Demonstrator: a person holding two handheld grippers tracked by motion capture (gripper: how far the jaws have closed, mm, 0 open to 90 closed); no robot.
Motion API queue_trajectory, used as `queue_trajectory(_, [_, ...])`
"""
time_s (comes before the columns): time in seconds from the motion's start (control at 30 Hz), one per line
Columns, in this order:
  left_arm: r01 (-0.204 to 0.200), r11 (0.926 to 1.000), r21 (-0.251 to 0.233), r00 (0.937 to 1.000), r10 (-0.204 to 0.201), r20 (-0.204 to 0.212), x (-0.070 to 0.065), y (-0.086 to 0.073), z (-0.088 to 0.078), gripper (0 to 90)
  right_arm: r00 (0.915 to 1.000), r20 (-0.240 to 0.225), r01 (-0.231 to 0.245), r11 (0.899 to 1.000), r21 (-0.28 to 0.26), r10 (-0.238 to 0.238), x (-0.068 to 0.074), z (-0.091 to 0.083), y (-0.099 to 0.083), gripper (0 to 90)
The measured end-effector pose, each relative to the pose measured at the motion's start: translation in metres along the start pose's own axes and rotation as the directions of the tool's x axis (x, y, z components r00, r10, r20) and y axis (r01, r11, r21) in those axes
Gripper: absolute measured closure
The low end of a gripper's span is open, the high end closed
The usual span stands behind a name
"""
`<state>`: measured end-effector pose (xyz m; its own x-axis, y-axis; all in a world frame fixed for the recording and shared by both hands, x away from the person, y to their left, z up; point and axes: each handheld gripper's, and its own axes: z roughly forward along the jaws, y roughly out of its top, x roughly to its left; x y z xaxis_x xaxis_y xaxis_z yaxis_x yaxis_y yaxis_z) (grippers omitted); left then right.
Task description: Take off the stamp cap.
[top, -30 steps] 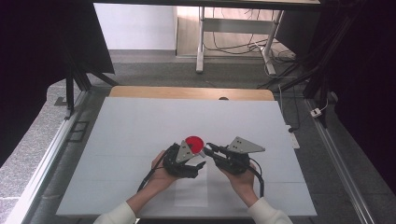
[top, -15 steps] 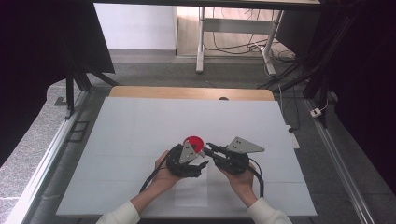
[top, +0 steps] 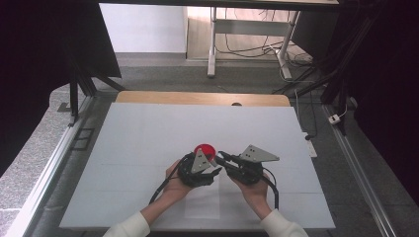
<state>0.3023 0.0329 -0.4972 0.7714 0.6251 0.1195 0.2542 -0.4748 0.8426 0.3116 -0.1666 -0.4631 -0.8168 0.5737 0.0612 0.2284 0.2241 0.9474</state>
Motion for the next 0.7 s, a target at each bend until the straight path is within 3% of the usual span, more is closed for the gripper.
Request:
queue_trajectory(0.47, [-0.009,0.9999,0.009,0.9998,0.009,0.016,-0.0017,0.0002,0.0026,56.8,1.0000,0.004,-0.007,1.000,-0.002,0.007,-0.0003,0.0006,-0.0018,74.5])
queue_trajectory(0.7, [-0.008,0.9999,0.012,1.0000,0.008,0.004,-0.0012,-0.0002,0.0027,61.1,0.9999,0.010,-0.011,1.000,-0.002,0.011,-0.0004,0.0011,-0.0029,74.5])
